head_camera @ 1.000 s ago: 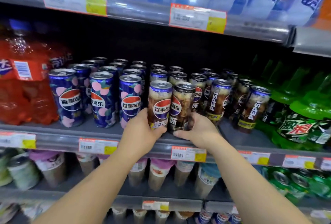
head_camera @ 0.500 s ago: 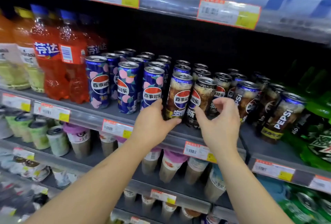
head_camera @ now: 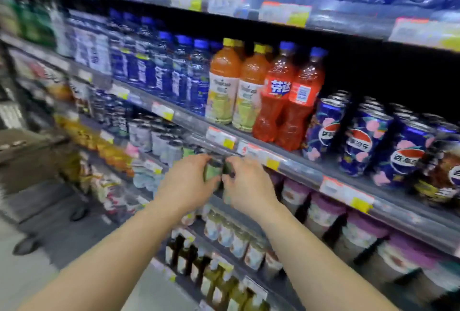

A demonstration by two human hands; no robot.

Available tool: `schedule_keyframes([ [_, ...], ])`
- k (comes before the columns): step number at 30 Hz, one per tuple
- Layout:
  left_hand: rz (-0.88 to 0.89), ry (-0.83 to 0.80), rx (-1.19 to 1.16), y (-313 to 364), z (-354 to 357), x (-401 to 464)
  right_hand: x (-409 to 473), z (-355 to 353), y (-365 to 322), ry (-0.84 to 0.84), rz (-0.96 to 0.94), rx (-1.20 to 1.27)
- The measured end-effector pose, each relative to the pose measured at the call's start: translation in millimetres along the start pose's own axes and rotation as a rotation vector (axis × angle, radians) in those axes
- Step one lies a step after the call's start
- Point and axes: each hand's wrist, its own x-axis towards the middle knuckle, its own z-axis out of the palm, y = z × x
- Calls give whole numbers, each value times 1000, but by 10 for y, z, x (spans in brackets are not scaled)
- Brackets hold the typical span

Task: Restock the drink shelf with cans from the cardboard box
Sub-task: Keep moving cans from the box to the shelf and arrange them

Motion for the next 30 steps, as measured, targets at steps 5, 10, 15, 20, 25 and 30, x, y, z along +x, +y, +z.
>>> schedule_keyframes([
  [5,-190,-14,471,-1661,-701,-102,554,1013,-1605,-143,-146,-98],
  [10,-420,-55,539,-2903,-1270,-239,922,1754,-2926,-281,-275,-101],
  [15,-650,-98,493,-3927,-1661,-243,1369,2424,-3881,-366,-422,-78],
  [20,-771,-68,532,-5080,-2030,71,2089,3125,-4834,-454,-552,-59],
  [25,-869,-42,534,-6179,-2499,543,2968,3673,-5739,-522,-649,8],
  [30,-953,-37,510,-7100,-2914,878,3706,4152,-6555,-561,-715,13],
])
